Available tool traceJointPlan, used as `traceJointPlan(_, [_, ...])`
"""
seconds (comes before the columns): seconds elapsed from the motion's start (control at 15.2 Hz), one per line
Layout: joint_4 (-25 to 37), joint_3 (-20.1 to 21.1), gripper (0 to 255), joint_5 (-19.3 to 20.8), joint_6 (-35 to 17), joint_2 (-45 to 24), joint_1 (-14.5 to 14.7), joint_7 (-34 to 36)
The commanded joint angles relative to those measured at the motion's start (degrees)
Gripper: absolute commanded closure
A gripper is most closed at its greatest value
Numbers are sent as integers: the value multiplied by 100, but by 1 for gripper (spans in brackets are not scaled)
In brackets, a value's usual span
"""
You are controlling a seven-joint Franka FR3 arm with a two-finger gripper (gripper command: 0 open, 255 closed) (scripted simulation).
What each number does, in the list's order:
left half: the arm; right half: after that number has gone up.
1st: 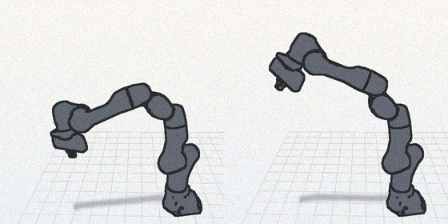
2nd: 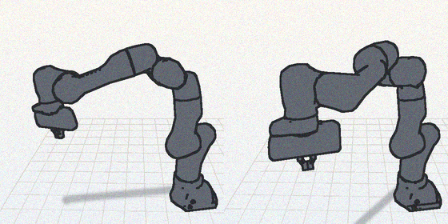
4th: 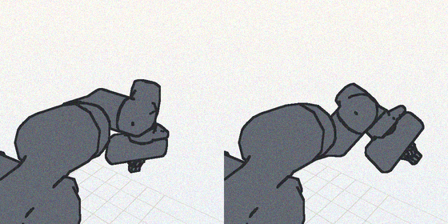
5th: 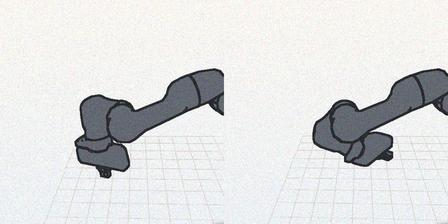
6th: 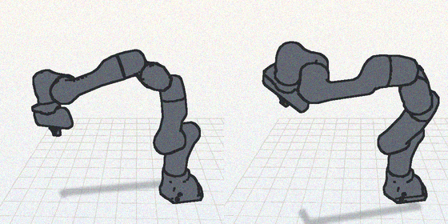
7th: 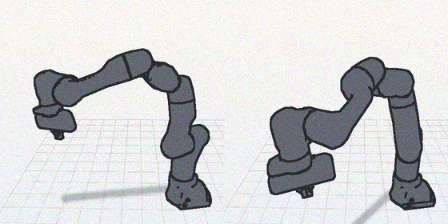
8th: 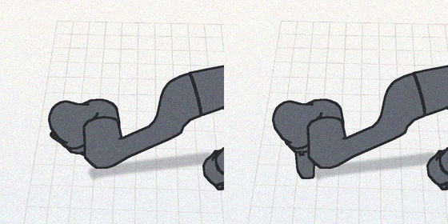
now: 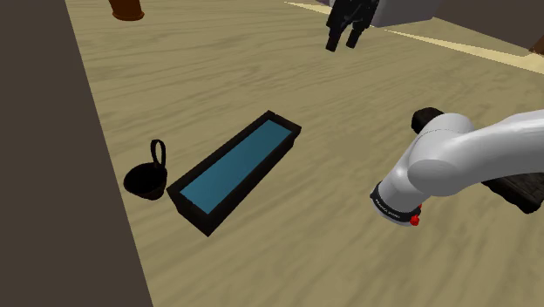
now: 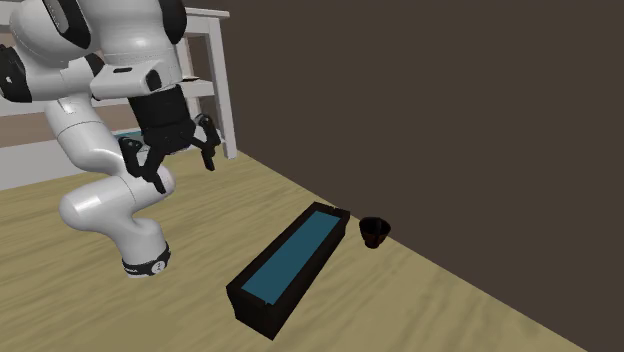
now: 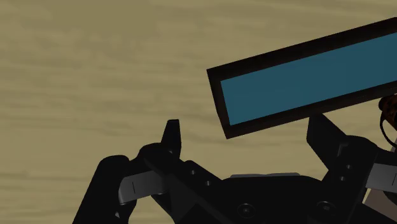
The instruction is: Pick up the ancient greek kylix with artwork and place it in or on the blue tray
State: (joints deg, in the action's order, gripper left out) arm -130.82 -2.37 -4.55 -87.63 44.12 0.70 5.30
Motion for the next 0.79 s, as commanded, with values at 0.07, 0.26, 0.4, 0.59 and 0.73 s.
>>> traceJointPlan(0.07, [-102, 126, 0, -79, -139, 1, 17, 166])
traceJointPlan(0.26, [-358, 512, 0, -312, -569, -54, 73, 658])
traceJointPlan(0.4, [-484, 773, 0, -458, -867, -143, 112, 983])
traceJointPlan(0.59, [-606, 1171, 0, -653, -1328, -353, 165, 1466])
traceJointPlan(0.73, [-641, 1439, 0, -760, -1642, -544, 191, 1789])
